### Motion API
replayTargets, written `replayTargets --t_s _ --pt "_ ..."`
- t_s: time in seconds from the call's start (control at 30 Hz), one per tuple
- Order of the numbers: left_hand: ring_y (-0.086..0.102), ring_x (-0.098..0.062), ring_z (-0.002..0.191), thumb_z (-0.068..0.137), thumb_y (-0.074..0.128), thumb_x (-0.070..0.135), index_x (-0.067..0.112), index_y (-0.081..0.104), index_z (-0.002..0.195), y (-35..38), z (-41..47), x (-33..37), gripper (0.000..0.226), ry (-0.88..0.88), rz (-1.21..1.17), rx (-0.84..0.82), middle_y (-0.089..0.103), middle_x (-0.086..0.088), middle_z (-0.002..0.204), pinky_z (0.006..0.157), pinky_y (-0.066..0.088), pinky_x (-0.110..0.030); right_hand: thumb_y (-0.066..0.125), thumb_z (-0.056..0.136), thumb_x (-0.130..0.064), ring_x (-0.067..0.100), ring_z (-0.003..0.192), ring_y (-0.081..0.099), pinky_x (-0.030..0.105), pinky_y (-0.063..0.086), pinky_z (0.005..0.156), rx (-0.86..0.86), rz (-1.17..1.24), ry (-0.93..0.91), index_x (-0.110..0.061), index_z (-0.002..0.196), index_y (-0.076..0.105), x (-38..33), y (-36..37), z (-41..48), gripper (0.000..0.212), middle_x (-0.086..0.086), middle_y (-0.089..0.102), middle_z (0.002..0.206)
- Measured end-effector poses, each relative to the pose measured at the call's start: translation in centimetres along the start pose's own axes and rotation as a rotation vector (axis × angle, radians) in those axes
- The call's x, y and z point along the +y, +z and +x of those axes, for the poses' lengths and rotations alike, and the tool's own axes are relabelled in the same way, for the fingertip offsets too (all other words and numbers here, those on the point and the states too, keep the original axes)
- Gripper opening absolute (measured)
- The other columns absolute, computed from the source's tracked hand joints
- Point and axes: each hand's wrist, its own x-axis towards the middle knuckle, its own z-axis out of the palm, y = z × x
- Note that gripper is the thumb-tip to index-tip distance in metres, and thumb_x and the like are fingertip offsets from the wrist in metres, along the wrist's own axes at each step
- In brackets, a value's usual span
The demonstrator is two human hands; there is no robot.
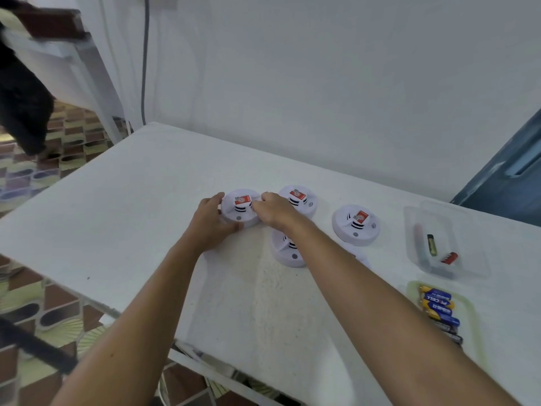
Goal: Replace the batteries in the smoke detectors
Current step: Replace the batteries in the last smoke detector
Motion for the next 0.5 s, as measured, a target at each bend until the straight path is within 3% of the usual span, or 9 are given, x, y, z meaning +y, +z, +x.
replayTargets --t_s 0.13,0.2,0.23,0.27,0.3,0.33,0.4,0.5 --pt "0.053 -0.025 0.122 0.075 0.082 0.034 0.015 0.028 0.151 -0.4 -0.8 0.6 0.095 -0.043 -0.024 -0.002 0.041 -0.007 0.148 0.101 0.047 -0.042 0.042 0.093 -0.032 0.024 0.091 0.043 0.034 0.033 0.069 0.009 -0.005 -0.037 -0.027 0.077 0.033 0.1 -0.2 -0.7 0.019 0.002 0.045 0.094" --pt "0.051 -0.027 0.123 0.078 0.079 0.03 0.013 0.028 0.151 -0.5 -1.4 1.3 0.09 -0.055 -0.04 -0.002 0.041 -0.008 0.148 0.102 0.045 -0.043 0.042 0.094 -0.029 0.024 0.094 0.045 0.03 0.032 0.065 0.008 0.017 -0.05 -0.03 0.081 0.041 0.2 -0.4 -1.2 0.013 -0.001 0.047 0.091" --pt "0.05 -0.028 0.123 0.08 0.077 0.026 0.01 0.033 0.147 -0.6 -1.6 1.7 0.082 -0.033 -0.027 0.008 0.044 -0.011 0.144 0.1 0.044 -0.041 0.043 0.096 -0.027 0.026 0.102 0.049 0.029 0.035 0.071 -0.002 0.027 -0.066 -0.027 0.098 0.053 0.5 -0.6 -1.3 0.011 -0.001 0.054 0.102" --pt "0.049 -0.03 0.122 0.083 0.074 0.021 0.006 0.039 0.142 -0.6 -2.1 2.2 0.07 -0.003 -0.004 0.024 0.047 -0.014 0.139 0.096 0.043 -0.037 0.044 0.097 -0.026 0.027 0.116 0.051 0.029 0.037 0.081 0.0 0.052 -0.079 -0.021 0.124 0.056 0.7 -0.8 -1.6 0.03 0.002 0.057 0.123" --pt "0.048 -0.032 0.121 0.085 0.071 0.016 0.002 0.045 0.136 -0.6 -2.5 2.8 0.059 0.024 0.015 0.053 0.05 -0.017 0.134 0.09 0.04 -0.033 0.045 0.098 -0.025 0.025 0.129 0.048 0.028 0.036 0.09 0.024 0.076 -0.095 -0.016 0.143 0.047 0.9 -1.0 -1.8 0.045 0.003 0.052 0.141" --pt "0.048 -0.032 0.12 0.087 0.068 0.013 0.001 0.048 0.132 -0.6 -3.0 3.3 0.051 0.059 0.021 0.088 0.053 -0.018 0.132 0.086 0.036 -0.029 0.046 0.099 -0.023 0.022 0.136 0.045 0.027 0.034 0.096 0.068 0.113 -0.122 -0.013 0.148 0.042 0.9 -1.1 -2.2 0.05 0.004 0.047 0.149" --pt "0.049 -0.027 0.121 0.089 0.065 0.014 0.006 0.052 0.132 -0.4 -3.9 4.5 0.046 0.117 -0.01 0.155 0.055 -0.012 0.133 0.09 0.038 -0.028 0.049 0.099 -0.016 0.017 0.133 0.048 0.021 0.033 0.097 0.183 0.237 -0.198 -0.012 0.143 0.049 1.2 -1.6 -3.4 0.045 0.002 0.052 0.145" --pt "0.056 -0.013 0.116 0.089 0.065 0.024 0.024 0.055 0.131 0.5 -4.9 5.8 0.043 0.193 -0.13 0.195 0.057 0.005 0.131 0.097 0.046 -0.025 0.05 0.095 -0.008 0.008 0.114 0.056 0.014 0.041 0.085 0.345 0.442 -0.275 -0.017 0.126 0.063 2.1 -3.1 -5.8 0.035 -0.008 0.064 0.123"
